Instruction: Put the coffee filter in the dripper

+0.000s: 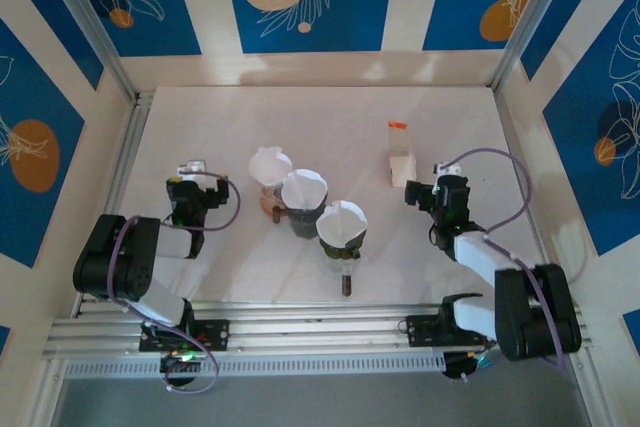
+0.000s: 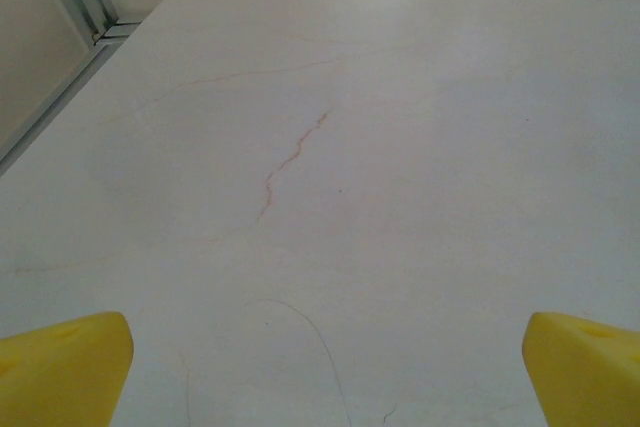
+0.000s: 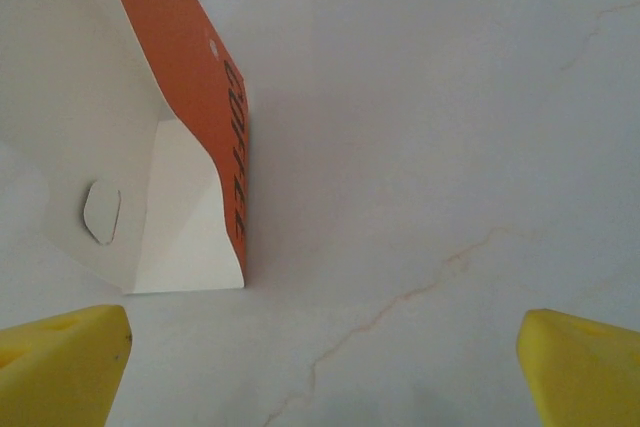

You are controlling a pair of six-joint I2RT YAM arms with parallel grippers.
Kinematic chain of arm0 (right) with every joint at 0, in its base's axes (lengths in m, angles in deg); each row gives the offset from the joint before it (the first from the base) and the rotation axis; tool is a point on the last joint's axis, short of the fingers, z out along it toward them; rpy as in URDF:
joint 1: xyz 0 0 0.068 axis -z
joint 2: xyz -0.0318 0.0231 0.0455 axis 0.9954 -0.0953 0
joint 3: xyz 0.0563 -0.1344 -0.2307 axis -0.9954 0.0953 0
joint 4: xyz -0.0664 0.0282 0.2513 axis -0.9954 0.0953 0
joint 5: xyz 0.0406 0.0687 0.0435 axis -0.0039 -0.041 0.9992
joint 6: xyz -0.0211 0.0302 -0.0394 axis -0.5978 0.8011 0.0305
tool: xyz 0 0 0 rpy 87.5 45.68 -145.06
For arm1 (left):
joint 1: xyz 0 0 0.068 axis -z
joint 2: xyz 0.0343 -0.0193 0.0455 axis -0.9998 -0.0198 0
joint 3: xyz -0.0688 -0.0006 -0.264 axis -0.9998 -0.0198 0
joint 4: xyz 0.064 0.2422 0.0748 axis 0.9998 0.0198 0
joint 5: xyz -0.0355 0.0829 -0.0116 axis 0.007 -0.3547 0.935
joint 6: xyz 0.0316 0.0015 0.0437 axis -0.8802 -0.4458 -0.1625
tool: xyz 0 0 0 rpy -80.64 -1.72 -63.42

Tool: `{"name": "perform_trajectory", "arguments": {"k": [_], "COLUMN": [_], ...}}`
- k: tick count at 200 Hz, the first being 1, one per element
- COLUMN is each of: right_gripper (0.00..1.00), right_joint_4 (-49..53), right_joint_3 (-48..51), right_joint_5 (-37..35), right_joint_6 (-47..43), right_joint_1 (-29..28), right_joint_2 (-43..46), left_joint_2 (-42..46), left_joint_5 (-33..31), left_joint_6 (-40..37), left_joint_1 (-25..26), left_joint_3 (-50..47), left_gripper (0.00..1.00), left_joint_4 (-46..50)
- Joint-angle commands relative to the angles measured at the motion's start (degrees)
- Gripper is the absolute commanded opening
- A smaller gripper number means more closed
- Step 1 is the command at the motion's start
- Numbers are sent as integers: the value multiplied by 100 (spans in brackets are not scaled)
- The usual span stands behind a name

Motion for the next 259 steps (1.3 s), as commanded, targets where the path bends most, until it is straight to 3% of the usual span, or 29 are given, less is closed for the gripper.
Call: {"name": "perform_trajectory", "arguments": {"k": [1, 14, 45, 56, 259], "right_gripper": [99, 99, 99, 99, 99], "right_joint_4": [-1759, -1521, -2702, -2343, -2424], "right_joint_3": [-37, -292, -134, -221, -212], "right_joint_5": [363, 647, 947, 1074, 1151], "right_joint_6": [-299, -195, -301, -242, -243], "right_joint_1": [168, 264, 244, 305, 348], "right_joint_2": [-598, -840, -1713, -1622, -1640], "left_joint_2": [-34, -33, -42, -51, -51], "left_joint_5": [107, 104, 96, 95, 85], "left_joint_6": [-125, -129, -126, -133, -143], "left_joint_1": [-38, -34, -35, -38, -27], "left_joint_3": [38, 51, 69, 90, 95], "left_gripper": [100, 100, 100, 100, 100], "left_joint_4": [-205, -201, -158, -125, -122]}}
